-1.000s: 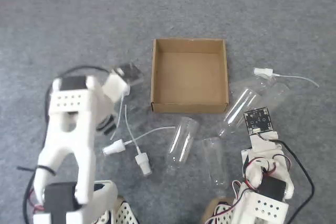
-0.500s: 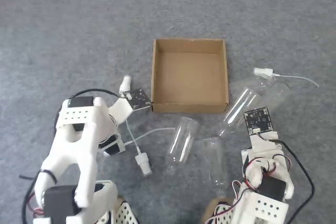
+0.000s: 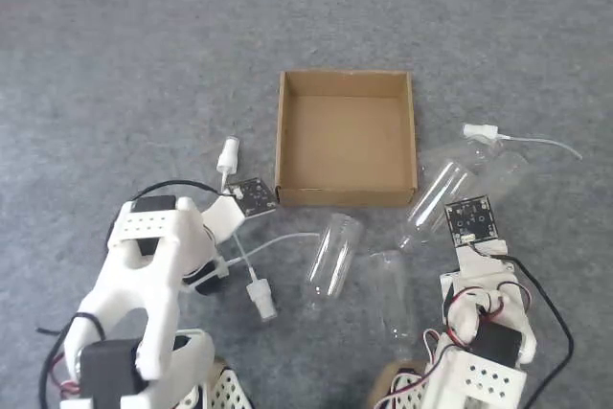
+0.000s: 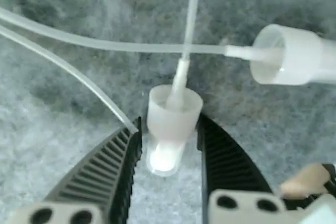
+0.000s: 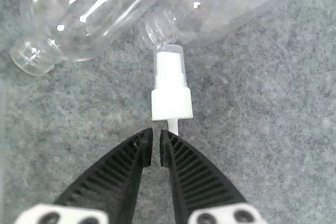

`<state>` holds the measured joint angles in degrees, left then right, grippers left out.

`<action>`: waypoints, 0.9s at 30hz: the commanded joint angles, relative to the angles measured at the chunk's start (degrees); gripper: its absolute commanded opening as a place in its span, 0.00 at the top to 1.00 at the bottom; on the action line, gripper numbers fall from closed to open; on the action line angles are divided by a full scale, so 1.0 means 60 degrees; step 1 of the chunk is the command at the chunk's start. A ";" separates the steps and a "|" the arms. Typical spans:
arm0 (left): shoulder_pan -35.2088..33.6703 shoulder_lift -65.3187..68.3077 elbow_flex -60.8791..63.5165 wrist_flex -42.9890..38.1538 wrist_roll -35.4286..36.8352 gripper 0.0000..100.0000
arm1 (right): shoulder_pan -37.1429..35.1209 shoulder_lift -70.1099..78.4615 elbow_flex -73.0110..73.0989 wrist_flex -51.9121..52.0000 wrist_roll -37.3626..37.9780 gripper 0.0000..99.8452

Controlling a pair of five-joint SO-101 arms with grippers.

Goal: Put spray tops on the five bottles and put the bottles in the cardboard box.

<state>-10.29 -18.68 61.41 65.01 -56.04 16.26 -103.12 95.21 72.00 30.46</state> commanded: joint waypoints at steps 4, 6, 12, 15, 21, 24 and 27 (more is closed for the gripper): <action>-0.0015 -0.0498 -0.0037 -0.0176 -0.0059 0.95 | 0.0081 -0.0139 0.0190 -0.0212 -0.0059 0.99; -0.0015 -0.0498 -0.0256 0.0205 -0.0088 0.98 | 0.0081 -0.0139 0.0190 -0.0212 -0.0059 0.99; -0.0029 -0.0498 -0.2381 0.3062 -0.0088 0.99 | 0.0081 -0.0139 0.0190 -0.0212 -0.0059 0.99; -0.0029 -0.0498 -0.3495 0.4147 -0.0088 0.99 | 0.0081 -0.0139 0.0190 -0.0212 -0.0059 0.99; -0.0615 -0.0440 -0.5399 0.5407 -0.0044 0.99 | 0.0081 -0.0139 0.0190 -0.0212 -0.0059 0.99; -0.1509 -0.0410 -0.6132 0.5363 -0.0073 0.99 | 0.0081 -0.0139 0.0190 -0.0212 -0.0059 0.99; -0.2344 -0.0410 -0.6469 0.5143 0.0088 0.99 | 0.0081 -0.0139 0.0190 -0.0212 -0.0059 0.99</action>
<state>-18.99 -19.38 27.65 96.22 -56.04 16.26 -103.12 95.21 72.00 30.46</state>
